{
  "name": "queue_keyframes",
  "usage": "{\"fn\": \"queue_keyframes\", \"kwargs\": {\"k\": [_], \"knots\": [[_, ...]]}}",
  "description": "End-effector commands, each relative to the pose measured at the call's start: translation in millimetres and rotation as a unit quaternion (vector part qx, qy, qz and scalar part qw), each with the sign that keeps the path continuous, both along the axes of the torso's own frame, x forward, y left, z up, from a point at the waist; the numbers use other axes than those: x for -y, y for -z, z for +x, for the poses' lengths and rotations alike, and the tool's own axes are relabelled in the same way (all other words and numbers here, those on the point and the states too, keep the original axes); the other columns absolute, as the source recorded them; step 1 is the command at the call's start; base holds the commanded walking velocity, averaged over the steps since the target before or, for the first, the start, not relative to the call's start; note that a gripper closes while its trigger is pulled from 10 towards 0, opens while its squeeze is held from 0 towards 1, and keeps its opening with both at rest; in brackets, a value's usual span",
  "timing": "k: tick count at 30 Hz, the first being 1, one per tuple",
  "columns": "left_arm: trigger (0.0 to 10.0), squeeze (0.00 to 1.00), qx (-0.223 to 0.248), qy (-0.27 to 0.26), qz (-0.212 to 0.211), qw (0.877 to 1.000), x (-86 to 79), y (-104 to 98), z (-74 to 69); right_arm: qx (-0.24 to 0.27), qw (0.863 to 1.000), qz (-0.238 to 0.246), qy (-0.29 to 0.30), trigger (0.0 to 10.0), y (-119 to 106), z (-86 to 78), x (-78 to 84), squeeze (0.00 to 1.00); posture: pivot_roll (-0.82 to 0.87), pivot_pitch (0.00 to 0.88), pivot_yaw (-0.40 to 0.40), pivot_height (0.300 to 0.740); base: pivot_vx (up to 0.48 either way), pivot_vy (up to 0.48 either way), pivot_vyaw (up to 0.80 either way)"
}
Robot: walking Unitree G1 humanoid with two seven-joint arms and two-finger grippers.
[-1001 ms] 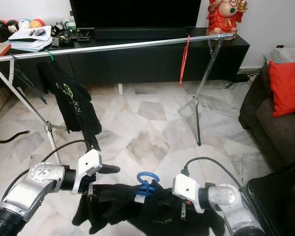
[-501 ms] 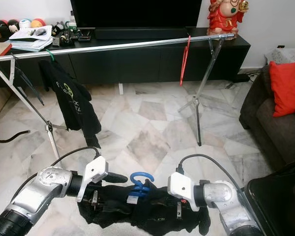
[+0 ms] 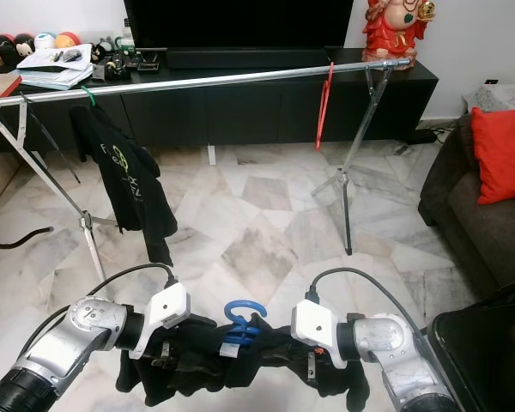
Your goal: Hang hanger
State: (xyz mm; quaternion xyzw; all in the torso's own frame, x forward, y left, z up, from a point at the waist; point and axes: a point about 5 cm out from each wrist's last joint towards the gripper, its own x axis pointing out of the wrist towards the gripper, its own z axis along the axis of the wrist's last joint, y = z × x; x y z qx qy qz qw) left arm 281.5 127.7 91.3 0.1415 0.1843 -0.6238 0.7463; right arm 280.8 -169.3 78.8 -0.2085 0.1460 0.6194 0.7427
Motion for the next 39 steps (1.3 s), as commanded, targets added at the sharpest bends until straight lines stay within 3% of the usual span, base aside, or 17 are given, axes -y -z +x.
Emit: {"fn": "queue_keyframes", "kwargs": {"k": [1, 38, 39], "knots": [[0.0, 0.00, 0.006, 0.003, 0.004, 1.000, 3.9, 1, 1.6, 0.018, 1.000, 0.020, -0.011, 0.0, -9, 1.3, -6.6, 0.00, -0.05, 0.108, -0.018, 0.740, 0.000, 0.000, 0.00], [0.0, 0.00, 0.000, -0.019, -0.019, 1.000, 4.7, 5, 2.5, 0.006, 1.000, 0.020, -0.001, 0.0, 0, -0.4, -12.4, 0.00, -0.04, 0.108, -0.017, 0.740, 0.000, 0.000, 0.00], [0.0, 0.00, -0.001, -0.022, -0.020, 1.000, 4.4, 5, 2.4, 0.008, 1.000, 0.016, 0.006, 9.1, 1, 0.6, -12.0, 0.00, -0.04, 0.109, -0.017, 0.740, 0.000, 0.000, 0.00]]}}
